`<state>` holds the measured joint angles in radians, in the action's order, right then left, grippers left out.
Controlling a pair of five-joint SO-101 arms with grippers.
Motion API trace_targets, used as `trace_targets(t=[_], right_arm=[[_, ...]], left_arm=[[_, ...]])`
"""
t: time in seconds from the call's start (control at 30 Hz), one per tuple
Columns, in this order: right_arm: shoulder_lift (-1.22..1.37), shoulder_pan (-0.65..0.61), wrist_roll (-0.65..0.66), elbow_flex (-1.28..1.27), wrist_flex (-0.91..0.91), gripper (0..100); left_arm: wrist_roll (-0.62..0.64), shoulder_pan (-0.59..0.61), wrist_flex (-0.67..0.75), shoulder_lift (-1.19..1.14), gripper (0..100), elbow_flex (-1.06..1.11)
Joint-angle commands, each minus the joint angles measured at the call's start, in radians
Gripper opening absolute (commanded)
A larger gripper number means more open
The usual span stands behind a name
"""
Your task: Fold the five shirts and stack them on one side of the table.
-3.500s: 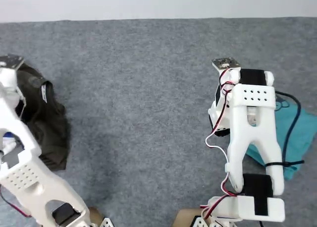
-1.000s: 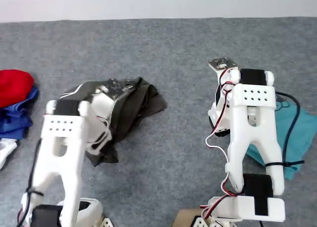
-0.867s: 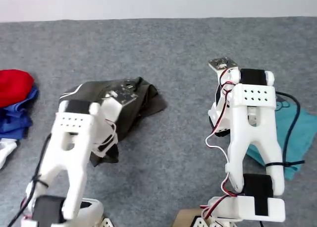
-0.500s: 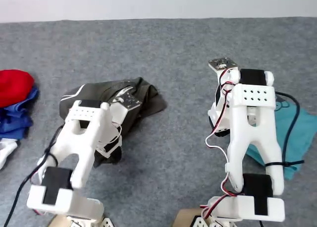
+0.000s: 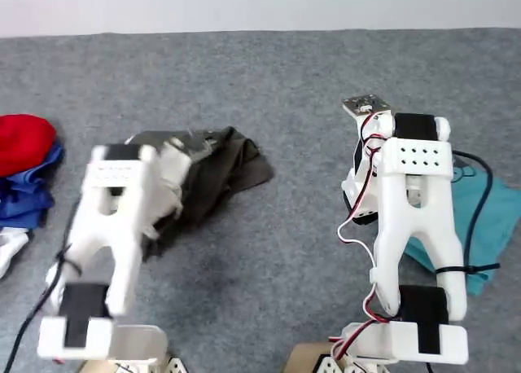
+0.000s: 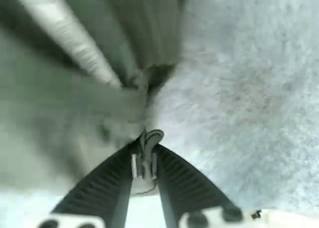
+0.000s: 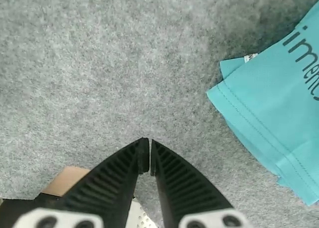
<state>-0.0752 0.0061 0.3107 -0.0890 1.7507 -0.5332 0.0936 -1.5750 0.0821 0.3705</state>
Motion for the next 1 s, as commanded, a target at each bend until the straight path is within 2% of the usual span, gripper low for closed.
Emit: trace_targets(t=[0.0,0.13,0.3,0.53,0.8,0.87,0.97], right_arm=[[-0.056,-0.022,0.009,0.008,0.041,1.0],[-0.056,-0.108,0.009,0.008,0.041,1.0],[-0.038,-0.288,0.009,0.037,0.015,1.0],[0.108,-0.496,0.009,0.213,-0.056,1.0],[0.463,-0.673,-0.005,0.516,-0.056,1.6],[0.547,-0.708,-0.051,0.612,-0.056,2.0],[0.664,-0.771,-0.121,0.747,-0.047,10.2]], left_arm=[[-0.011,0.086,-0.097,0.144,0,-0.162],[-0.008,0.206,-0.129,0.176,0,-0.259],[-0.008,0.368,-0.097,0.175,0,-0.248],[-0.009,0.506,0.11,0.175,0,-0.067],[-0.006,0.611,0.313,0.173,0,0.108],[-0.006,0.634,0.35,0.173,0,0.139],[-0.006,0.663,0.393,0.173,0,0.176]])
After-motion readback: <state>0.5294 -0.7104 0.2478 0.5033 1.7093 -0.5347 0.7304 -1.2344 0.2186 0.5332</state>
